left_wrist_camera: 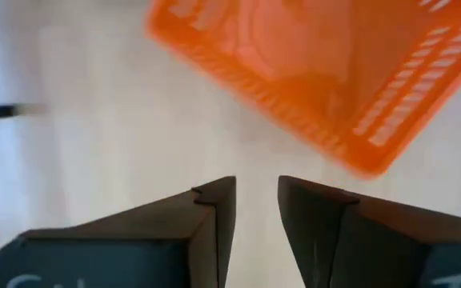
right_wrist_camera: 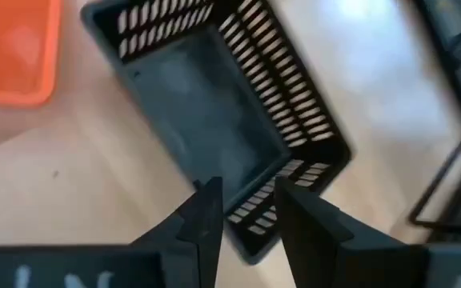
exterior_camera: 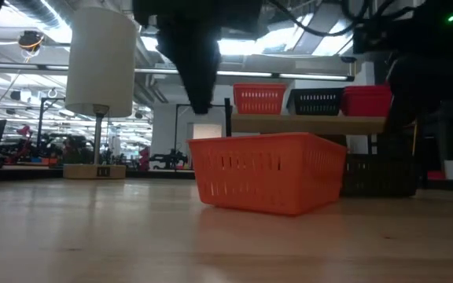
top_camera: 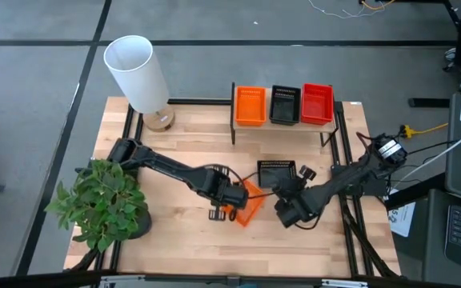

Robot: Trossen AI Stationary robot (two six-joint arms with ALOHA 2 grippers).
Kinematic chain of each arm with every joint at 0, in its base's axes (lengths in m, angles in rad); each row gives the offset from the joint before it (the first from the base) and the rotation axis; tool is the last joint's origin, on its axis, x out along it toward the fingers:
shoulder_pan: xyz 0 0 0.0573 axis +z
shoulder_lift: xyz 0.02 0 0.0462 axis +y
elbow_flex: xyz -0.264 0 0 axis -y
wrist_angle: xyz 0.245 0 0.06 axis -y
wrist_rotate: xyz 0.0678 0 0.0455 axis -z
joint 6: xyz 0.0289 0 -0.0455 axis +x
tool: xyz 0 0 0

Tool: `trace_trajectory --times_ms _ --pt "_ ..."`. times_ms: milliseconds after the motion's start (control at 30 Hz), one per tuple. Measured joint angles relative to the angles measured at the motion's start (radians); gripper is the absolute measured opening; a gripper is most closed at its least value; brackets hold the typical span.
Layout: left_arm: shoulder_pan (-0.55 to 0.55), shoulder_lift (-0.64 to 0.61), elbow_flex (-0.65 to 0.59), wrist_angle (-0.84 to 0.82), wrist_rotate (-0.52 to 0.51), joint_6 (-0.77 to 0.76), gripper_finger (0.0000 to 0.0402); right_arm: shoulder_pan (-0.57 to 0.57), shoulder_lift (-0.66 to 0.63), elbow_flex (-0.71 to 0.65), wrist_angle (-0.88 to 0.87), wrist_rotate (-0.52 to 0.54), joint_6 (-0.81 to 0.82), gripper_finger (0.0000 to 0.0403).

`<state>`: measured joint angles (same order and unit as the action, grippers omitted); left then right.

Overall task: Stack baskets on shelf by color
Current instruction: Stack the black bin on the black bin on the shelf

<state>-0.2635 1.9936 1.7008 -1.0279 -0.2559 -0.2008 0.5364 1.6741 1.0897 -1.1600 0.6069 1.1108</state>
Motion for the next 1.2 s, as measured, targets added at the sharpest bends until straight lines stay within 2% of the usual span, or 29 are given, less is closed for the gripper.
trace_trajectory --times_ms 133,300,433,533,700,967,1200 --pt "0.026 -0.064 0.000 -0.101 -0.055 -0.011 0.0082 -0.067 0.000 0.000 0.028 -0.060 -0.120 0.0117" --pt "0.065 -0.161 0.000 -0.186 -0.125 -0.049 0.0078 -0.092 0.000 0.000 0.018 -0.013 -0.190 0.0117" --pt "0.128 -0.217 0.000 -0.187 -0.145 -0.023 0.0078 -0.120 -0.001 0.000 0.017 -0.002 -0.203 0.0117" --pt "0.177 -0.242 0.000 -0.174 -0.146 0.018 0.0078 -0.171 -0.001 0.000 0.043 -0.054 -0.251 0.0117" --pt "0.245 -0.241 0.000 -0.180 -0.145 0.036 0.0078 -0.264 -0.001 -0.028 0.167 -0.120 -0.428 0.0117" --pt "0.279 -0.233 0.000 -0.175 -0.144 0.051 0.0078 -0.374 -0.002 -0.165 0.198 -0.342 -0.502 0.0117" --pt "0.279 -0.233 0.000 -0.156 -0.144 0.073 0.0078 -0.330 -0.001 -0.193 0.198 -0.575 -0.325 0.0117"
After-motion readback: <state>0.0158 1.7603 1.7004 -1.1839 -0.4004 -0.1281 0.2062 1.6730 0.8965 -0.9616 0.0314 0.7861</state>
